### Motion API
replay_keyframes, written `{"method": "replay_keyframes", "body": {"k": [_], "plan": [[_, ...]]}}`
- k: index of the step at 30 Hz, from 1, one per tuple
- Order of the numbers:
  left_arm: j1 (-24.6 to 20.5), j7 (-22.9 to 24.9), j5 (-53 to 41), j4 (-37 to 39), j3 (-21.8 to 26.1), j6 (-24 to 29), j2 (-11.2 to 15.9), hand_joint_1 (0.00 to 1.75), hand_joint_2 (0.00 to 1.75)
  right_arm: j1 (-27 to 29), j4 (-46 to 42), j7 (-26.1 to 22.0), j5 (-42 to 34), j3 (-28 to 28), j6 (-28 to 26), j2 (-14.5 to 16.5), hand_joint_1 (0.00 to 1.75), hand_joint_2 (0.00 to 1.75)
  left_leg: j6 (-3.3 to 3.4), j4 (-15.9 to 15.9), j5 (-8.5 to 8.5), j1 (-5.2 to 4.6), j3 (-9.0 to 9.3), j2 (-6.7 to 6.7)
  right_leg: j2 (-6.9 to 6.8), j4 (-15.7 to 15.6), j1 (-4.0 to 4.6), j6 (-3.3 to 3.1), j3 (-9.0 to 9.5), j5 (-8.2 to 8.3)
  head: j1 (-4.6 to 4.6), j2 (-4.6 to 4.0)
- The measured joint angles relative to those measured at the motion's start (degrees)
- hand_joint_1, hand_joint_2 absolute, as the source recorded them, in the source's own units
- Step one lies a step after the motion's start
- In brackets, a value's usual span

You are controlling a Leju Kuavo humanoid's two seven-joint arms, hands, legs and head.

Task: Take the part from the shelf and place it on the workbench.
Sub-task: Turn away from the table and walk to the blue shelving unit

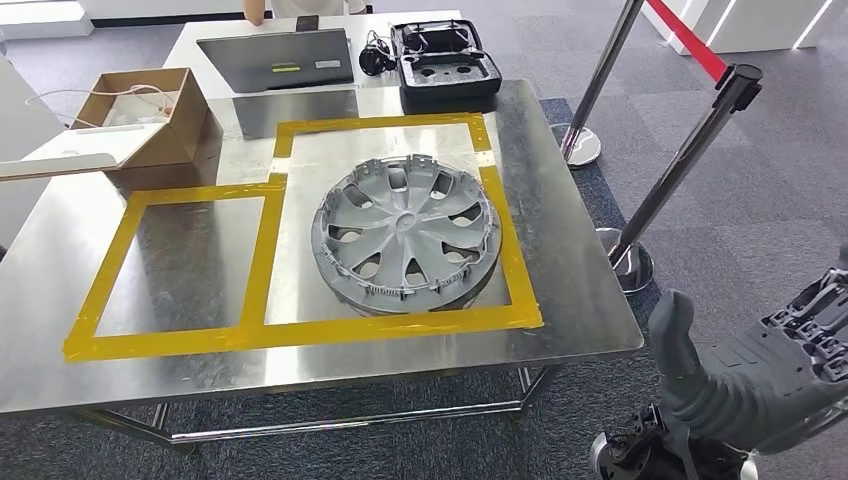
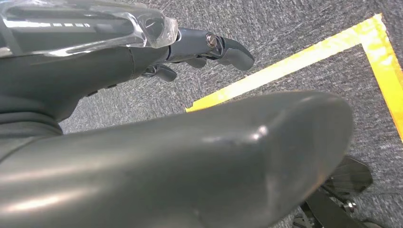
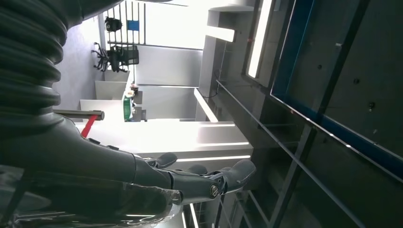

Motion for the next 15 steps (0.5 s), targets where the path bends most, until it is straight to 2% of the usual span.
{"method": "replay_keyframes", "body": {"k": [5, 15], "plan": [[-0.02, -0.32, -0.11, 0.02, -0.01, -0.1, -0.08, 0.0, 0.0, -0.05, -0.22, 0.0, 0.2, -0.52, 0.0, 0.12, 0.0, 1.75, 0.4, 0.06, -0.08, -0.06, 0.0, -0.01, -0.01, -0.47, -0.07, 0.44, 0.33, 0.27, 0.0, 0.0], [-0.18, -0.68, -0.69, 0.02, -0.04, -0.21, -0.09, 0.0, 0.0, -0.42, -0.24, 0.0, -0.05, -2.02, 0.0, 0.06, 0.0, 1.75, 0.54, 0.09, -0.18, -0.07, 0.01, -0.01, -0.01, -0.56, -0.02, 0.6, 0.33, 0.28, -0.03, 0.0]]}}
